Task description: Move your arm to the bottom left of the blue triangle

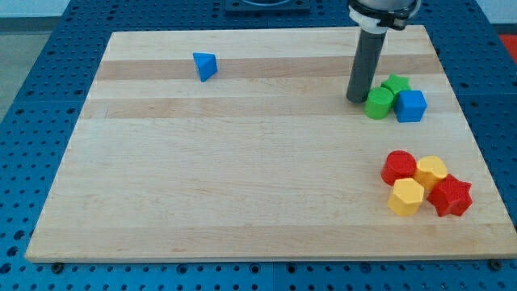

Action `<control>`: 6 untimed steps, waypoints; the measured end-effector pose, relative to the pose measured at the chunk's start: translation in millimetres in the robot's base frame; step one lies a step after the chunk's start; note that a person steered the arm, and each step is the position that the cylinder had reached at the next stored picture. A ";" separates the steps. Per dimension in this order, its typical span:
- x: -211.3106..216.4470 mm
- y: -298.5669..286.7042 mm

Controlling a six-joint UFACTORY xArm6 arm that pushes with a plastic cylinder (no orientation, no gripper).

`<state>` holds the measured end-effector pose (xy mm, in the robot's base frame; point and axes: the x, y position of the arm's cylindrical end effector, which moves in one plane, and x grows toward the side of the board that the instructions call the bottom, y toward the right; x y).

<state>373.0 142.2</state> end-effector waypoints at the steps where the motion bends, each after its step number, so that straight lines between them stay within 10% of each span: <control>1: 1.4 0.5; 6: 1.4 -271.5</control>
